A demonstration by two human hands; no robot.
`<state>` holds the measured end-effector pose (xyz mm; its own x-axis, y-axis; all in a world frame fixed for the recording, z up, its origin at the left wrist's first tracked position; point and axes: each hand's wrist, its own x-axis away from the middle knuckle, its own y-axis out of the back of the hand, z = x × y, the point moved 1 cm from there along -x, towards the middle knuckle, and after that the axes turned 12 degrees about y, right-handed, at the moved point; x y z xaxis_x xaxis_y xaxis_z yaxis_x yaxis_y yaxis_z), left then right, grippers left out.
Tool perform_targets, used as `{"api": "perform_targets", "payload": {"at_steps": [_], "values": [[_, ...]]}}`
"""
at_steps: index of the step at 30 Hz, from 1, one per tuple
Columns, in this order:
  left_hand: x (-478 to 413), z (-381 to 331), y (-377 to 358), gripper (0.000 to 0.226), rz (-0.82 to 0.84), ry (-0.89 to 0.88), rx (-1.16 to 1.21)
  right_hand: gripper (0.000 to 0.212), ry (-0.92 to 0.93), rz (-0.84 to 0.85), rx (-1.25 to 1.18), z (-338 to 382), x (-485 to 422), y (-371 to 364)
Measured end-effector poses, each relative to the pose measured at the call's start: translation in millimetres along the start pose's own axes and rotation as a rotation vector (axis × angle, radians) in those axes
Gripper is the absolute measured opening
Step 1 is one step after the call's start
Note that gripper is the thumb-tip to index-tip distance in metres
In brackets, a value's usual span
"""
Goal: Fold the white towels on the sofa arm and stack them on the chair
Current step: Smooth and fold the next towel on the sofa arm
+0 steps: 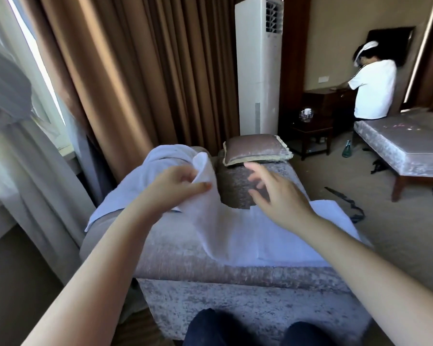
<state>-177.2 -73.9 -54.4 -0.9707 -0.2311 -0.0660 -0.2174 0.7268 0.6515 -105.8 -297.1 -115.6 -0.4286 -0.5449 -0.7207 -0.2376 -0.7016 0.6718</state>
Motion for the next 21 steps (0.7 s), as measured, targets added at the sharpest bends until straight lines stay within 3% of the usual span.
{"api": "perform_targets", "payload": {"at_steps": [6,9,11,12,14,16,18,21], "values": [[-7.0,-87.4,-66.2,0.020,0.184,-0.296,0.007,0.070,0.011,0.044,-0.013,-8.3,-11.7,65.6],[-6.1,-102.5,-91.6,0.025,0.301,-0.322,0.059,0.043,-0.050,0.031,0.042,-30.0,9.7,84.9],[-6.1,-102.4,-104.7,0.035,0.398,-0.260,0.140,0.010,-0.269,-0.001,0.017,-48.5,24.0,94.8],[-8.4,-98.5,-111.0,0.041,0.396,-0.232,0.165,0.014,-0.351,0.014,0.076,-56.1,32.0,99.5],[-16.5,-81.3,-125.6,0.045,0.235,-0.237,0.086,0.042,-0.477,0.125,0.132,-71.2,57.0,105.2],[-21.1,-56.7,-143.0,0.034,0.075,-0.282,-0.086,0.039,-0.518,0.141,0.163,-82.2,79.8,106.2],[-21.6,-32.1,-162.6,0.028,0.031,-0.400,-0.257,0.019,-0.547,0.097,0.073,-93.6,104.7,103.7],[-25.4,1.0,-191.1,0.055,0.043,-0.432,-0.501,0.045,-0.497,0.107,0.065,-109.5,129.2,88.1]]}}
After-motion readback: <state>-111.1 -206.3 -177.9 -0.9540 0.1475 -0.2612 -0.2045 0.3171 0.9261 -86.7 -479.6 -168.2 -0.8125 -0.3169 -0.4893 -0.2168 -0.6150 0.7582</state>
